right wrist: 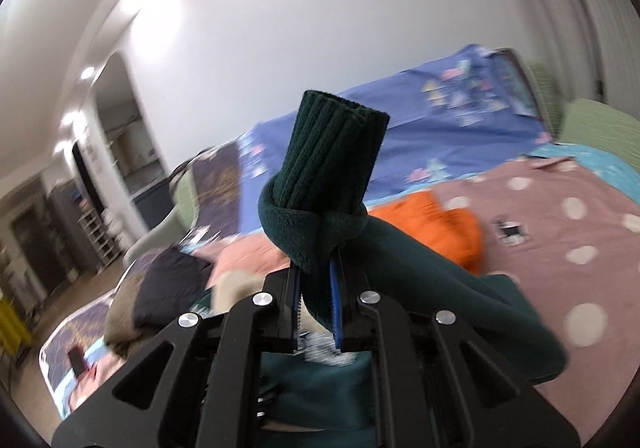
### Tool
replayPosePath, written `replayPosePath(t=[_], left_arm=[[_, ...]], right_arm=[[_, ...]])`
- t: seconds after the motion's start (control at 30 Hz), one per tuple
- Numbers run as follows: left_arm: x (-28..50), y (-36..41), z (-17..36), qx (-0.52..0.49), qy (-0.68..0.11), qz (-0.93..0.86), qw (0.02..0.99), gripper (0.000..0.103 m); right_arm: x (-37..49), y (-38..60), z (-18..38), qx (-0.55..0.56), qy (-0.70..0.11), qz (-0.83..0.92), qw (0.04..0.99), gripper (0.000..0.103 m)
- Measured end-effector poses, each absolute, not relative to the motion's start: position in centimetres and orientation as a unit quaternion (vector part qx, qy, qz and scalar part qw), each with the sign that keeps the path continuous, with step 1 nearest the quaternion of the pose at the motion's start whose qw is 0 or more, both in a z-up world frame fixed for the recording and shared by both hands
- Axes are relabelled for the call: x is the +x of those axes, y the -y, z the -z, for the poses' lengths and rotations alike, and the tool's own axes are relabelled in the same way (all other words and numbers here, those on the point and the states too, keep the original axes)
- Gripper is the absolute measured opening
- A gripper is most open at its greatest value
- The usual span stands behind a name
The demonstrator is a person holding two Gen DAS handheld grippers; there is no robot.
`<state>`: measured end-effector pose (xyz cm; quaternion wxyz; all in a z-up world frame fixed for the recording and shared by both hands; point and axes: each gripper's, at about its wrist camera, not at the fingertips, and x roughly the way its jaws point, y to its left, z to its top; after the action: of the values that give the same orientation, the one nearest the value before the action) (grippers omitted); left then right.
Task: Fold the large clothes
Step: 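Grasp the ribbed sleeve cuff with the right gripper and lift it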
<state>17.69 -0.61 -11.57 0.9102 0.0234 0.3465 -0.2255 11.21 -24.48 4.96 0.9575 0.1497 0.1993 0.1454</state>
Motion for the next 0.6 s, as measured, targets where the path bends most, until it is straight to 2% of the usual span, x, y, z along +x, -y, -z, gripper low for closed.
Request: replayPosePath(t=[0.07, 0.17, 0.33, 0.47, 0.53, 0.6], left_arm=[[17.6, -0.4, 11.0, -0.011, -0.354, 0.235, 0.905, 0.03], [17.2, -2.7, 9.2, -0.05, -0.355, 0.24, 0.902, 0.043], [15.3, -10.0, 3.5, -0.118, -0.293, 0.245, 0.917, 0.049], [14.0, -14.5, 1.0, -0.135, -0.256, 0.226, 0.93, 0.056], [13.8, -16.1, 0.9, -0.14, -0.252, 0.215, 0.933, 0.058], [13.9, -17.2, 1.4, -0.158, -0.258, 0.214, 0.929, 0.06]], right_arm=[[10.9, 21.6, -4.6, 0.138, -0.205, -0.168, 0.954, 0.012], [11.3, 17.6, -4.1, 0.11, -0.221, -0.193, 0.95, 0.012], [12.0, 12.6, -2.6, 0.082, -0.24, -0.219, 0.942, 0.012], [13.0, 8.6, -0.9, 0.069, -0.256, -0.24, 0.934, 0.013], [13.7, 6.4, 0.8, 0.042, -0.268, -0.255, 0.928, 0.017], [15.5, 4.5, 3.9, 0.03, -0.327, -0.28, 0.902, 0.022]])
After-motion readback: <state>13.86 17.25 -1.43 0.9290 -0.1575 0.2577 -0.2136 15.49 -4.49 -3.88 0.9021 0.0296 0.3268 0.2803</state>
